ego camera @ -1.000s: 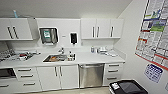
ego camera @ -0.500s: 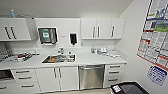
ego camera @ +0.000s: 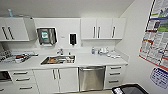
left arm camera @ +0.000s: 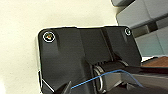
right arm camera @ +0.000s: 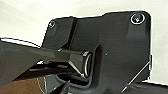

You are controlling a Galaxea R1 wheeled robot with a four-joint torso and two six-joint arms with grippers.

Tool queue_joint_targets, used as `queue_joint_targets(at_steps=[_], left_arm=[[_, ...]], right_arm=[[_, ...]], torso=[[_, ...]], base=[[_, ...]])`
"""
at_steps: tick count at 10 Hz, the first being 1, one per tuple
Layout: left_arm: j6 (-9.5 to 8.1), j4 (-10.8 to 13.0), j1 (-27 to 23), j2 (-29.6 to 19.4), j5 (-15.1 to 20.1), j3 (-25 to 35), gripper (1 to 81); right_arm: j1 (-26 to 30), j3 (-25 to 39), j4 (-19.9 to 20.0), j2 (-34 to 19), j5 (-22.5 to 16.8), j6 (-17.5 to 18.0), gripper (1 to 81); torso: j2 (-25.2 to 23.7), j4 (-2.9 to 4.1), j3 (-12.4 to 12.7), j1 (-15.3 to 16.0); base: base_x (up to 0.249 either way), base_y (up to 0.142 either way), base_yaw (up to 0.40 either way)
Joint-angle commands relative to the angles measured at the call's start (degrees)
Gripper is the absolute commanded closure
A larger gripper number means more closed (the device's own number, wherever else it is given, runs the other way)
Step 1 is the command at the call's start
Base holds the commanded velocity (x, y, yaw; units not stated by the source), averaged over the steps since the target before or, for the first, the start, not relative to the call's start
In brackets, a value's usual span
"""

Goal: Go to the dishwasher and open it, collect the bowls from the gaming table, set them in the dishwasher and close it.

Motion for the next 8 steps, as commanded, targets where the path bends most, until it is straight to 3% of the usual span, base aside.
queue_joint_targets(at_steps=[1, 8], left_arm=[[0.58, -0.1, -3.5, -1.2, 2.7, 0.6, 1.0], [0.58, -0.1, -3.5, -1.2, 2.7, 0.6, 1.0]], right_arm=[[3.0, 0.5, -0.5, -1.1, -2.5, -0.1, 1.0], [3.1, 0.5, -0.5, -1.2, -2.6, -0.1, 1.0]], torso=[[0.0, 0.0, 0.0, 0.0], [0.0, 0.0, 0.0, 0.0]], base=[[0.101, 0.0, 0.0], [0.099, 0.0, 0.0]])
